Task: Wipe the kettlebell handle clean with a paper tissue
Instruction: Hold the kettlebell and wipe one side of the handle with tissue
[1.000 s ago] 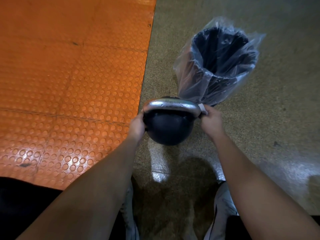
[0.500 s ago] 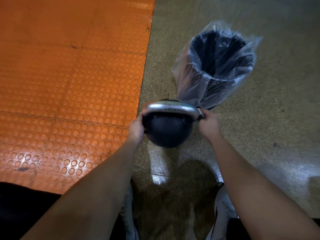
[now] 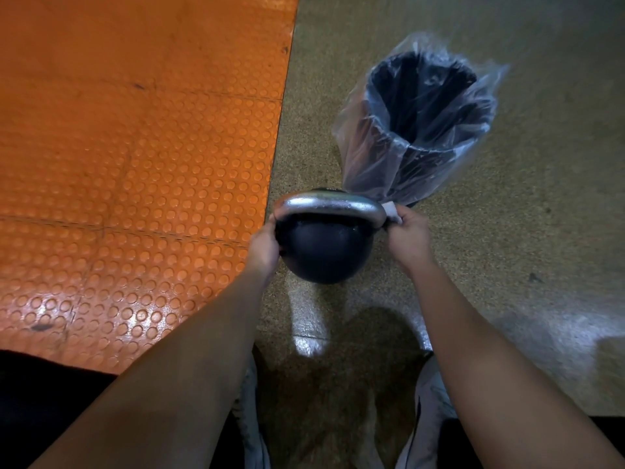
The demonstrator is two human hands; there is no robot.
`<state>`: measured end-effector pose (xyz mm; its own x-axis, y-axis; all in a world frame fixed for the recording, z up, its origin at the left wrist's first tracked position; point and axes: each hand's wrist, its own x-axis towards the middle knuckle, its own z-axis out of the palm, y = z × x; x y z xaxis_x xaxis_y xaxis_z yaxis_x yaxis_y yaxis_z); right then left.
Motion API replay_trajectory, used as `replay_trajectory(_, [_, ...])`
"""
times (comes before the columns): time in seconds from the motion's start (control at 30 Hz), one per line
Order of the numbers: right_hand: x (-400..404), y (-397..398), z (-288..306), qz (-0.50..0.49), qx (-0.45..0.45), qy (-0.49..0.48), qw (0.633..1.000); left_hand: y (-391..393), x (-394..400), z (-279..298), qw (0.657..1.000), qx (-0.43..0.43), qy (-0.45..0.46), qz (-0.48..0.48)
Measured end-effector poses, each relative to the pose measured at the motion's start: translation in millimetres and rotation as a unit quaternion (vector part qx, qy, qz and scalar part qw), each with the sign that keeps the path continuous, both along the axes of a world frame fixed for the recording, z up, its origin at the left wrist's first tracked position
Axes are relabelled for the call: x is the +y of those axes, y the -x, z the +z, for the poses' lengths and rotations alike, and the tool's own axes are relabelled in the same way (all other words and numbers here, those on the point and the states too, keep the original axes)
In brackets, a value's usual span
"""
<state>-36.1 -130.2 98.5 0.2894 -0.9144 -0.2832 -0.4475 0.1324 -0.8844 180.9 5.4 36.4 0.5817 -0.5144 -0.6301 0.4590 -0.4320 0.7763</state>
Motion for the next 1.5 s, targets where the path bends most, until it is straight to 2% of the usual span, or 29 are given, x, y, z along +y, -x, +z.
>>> replay_trajectory(0.43, [0.5, 8.7, -8.0, 0.021, 0.037, -0.011, 0.999, -5.1, 1.7, -3.2, 0.999, 0.004, -0.016, -0.035])
replay_trajectory(0.67, [-1.9, 6.8, -2.3, -0.004, -0.006, -0.01, 1.0, -7.6, 1.2, -10.5, 0.999, 0.015, -0.018, -0.03])
replay_trajectory(0.83, [-6.1, 1.6, -5.9, 0.036, 0.04, -0.012, 0.999, -6.6, 0.8, -10.3, 0.999, 0.01, -0.017, -0.028])
replay_trajectory(0.97, [-9.0, 3.5, -11.1, 0.009, 0.023, -0.026, 0.999, -7.3, 2.1, -10.0, 0.999, 0.01, -0.025, -0.03])
replay_trajectory(1.07, [-3.1, 12.0, -18.3, 0.008, 0.061, -0.013, 0.998, -8.3, 2.4, -12.6, 0.999, 0.0, -0.018, -0.032])
replay_trajectory(1.17, [-2.6, 7.3, -14.4, 0.024, 0.018, -0.017, 0.999, -7.1, 2.2, -10.6, 0.999, 0.002, -0.018, -0.034])
replay_trajectory(1.27, [-2.9, 5.8, -10.0, -0.009, -0.026, -0.034, 0.999, -6.6, 2.1, -9.6, 0.999, 0.002, -0.017, -0.032])
replay_trajectory(1.4, [3.4, 9.9, -16.6, -0.001, 0.009, -0.021, 1.0, -7.1, 3.4, -11.3, 0.999, 0.008, -0.014, -0.038])
replay_trajectory(1.5, [-2.2, 2.1, -8.1, 0.025, -0.006, -0.026, 0.999, -6.4, 2.9, -11.1, 0.999, 0.005, -0.009, -0.035])
